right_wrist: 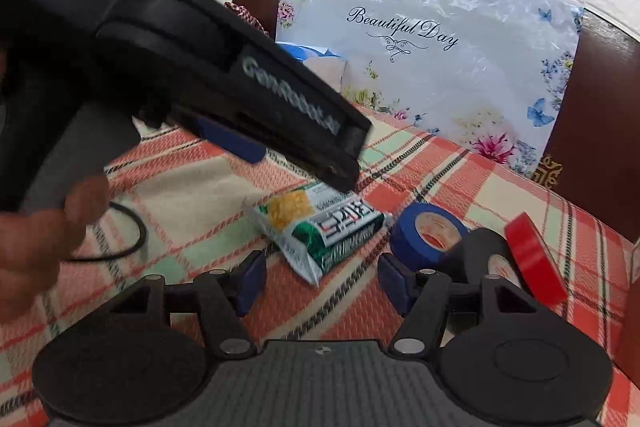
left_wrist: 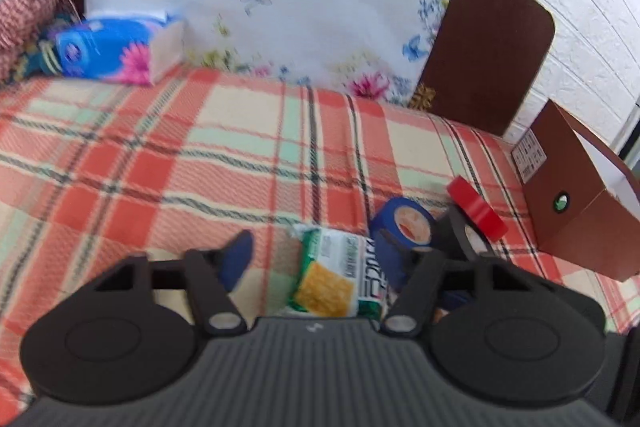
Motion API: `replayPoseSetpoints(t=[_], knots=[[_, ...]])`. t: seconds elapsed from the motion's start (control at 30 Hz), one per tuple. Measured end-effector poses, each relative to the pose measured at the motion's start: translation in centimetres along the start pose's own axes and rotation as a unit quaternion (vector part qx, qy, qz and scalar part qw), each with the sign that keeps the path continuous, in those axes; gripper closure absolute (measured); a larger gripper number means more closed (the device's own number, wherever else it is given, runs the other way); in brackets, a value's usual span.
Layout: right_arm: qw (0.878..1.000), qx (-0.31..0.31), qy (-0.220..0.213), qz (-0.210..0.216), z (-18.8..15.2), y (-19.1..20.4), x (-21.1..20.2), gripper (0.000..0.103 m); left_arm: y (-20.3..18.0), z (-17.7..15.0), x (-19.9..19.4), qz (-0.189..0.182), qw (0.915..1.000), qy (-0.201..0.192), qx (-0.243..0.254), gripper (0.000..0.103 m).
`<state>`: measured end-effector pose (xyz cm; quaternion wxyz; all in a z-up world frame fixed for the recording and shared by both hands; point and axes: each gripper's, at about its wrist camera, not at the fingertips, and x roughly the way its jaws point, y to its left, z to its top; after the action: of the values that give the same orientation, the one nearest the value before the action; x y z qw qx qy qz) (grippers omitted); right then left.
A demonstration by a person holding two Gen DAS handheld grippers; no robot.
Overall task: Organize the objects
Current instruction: 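Reach the left gripper to the green snack packet and grasp it, then carry the snack packet into the brown box and release it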
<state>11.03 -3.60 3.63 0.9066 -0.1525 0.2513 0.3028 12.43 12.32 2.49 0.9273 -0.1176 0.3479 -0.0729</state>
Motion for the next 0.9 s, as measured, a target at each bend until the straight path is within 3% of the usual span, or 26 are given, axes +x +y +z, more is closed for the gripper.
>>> replayPoseSetpoints(t=[0.03, 0.23, 0.43, 0.6, 0.73, 0.9], knots=[[1.000, 0.005, 0.000, 0.002, 0.2, -0.2, 0.3, 0.042, -0.1, -0.2, 0.5, -0.011, 0.9999, 0.013, -0.004, 0.060], [1.000, 0.014, 0.008, 0.020, -0.5, -0.1, -1.1, 0.054, -1.8, -2.2, -1.1, -0.025, 0.9994, 0.018, -0.015, 0.066], [1.000, -0.021, 0.000, 0.023, -5.7, 0.7, -8.1, 0.054, -5.4, -7.9, -5.0, -0.070, 0.9968, 0.038, -0.009, 0.065], [1.000, 0.021, 0.001, -0.007, -9.7, -0.7, -13.9, 0.054, -10.7, -10.2, -5.6, -0.115, 0.9903, 0.068, 0.037, 0.065], [0.995, 0.082, -0.014, -0.047, -11.2, -3.2, -16.8, 0.056, -15.5, -9.5, -5.4, -0.143, 0.9828, 0.070, 0.093, 0.065], [0.981, 0.100, -0.095, -0.137, -10.0, -7.0, -20.1, 0.056, -21.8, -4.6, -5.6, -0.189, 0.9714, 0.021, 0.143, 0.065]])
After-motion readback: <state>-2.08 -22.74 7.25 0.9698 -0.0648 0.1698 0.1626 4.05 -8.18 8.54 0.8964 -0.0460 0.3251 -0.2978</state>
